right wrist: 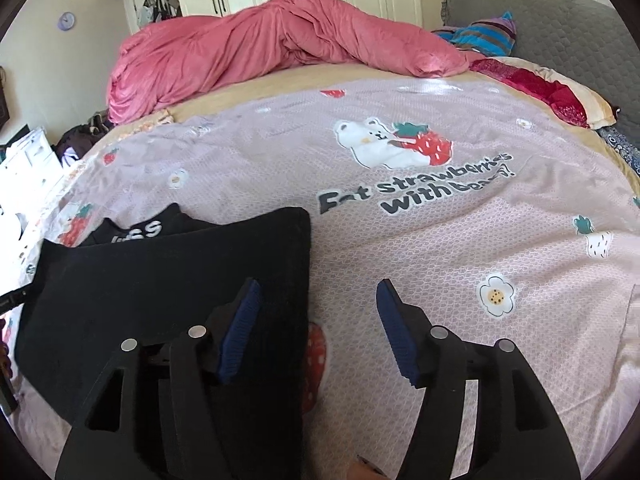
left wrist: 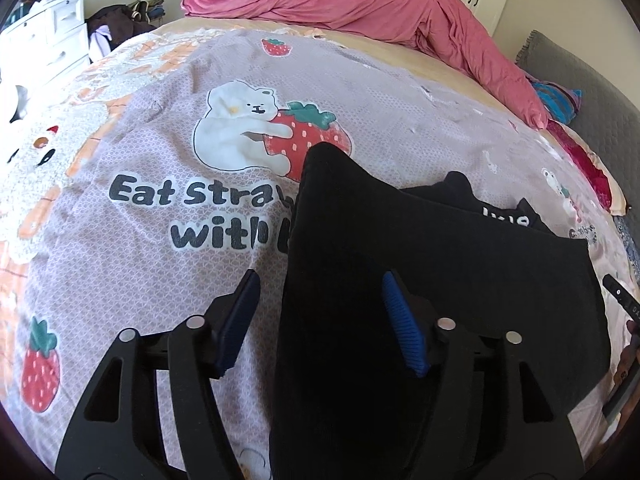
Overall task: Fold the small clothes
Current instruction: 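Open both tools and move them back over the folded black shirt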
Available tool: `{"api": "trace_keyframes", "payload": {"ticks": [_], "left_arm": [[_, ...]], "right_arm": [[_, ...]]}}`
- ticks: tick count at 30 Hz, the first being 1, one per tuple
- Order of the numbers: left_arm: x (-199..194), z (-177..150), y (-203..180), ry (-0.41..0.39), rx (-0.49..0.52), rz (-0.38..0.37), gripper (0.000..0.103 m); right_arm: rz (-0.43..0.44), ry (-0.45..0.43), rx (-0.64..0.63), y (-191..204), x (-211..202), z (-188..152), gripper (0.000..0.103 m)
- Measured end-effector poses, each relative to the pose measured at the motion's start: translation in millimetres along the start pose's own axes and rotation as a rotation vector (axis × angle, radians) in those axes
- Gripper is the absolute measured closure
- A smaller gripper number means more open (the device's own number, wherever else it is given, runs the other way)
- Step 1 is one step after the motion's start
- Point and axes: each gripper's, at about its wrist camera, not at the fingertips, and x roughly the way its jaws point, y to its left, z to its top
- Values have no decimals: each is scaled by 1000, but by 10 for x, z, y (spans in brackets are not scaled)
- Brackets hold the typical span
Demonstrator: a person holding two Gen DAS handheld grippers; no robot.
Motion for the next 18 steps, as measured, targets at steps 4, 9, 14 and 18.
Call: {"api": "trace_keyframes", "payload": {"ticks": [4,9,14,18], "left_arm": [[-100,-55,-22,-3,16,-7,41],[-241,-139,-48,-8,34,-6,29],[-365,-222,-43,-9,40,-2,14],[-448,-264,-36,-7,40,-19,9]], "right_arm": [[26,-16,-11,72,-105,-21,32],[47,-28,-22,177,-171,-41,21],[59,-30,-16,245,-194,-105,11],[80,-36,-29,320,-224,-134,8]]}}
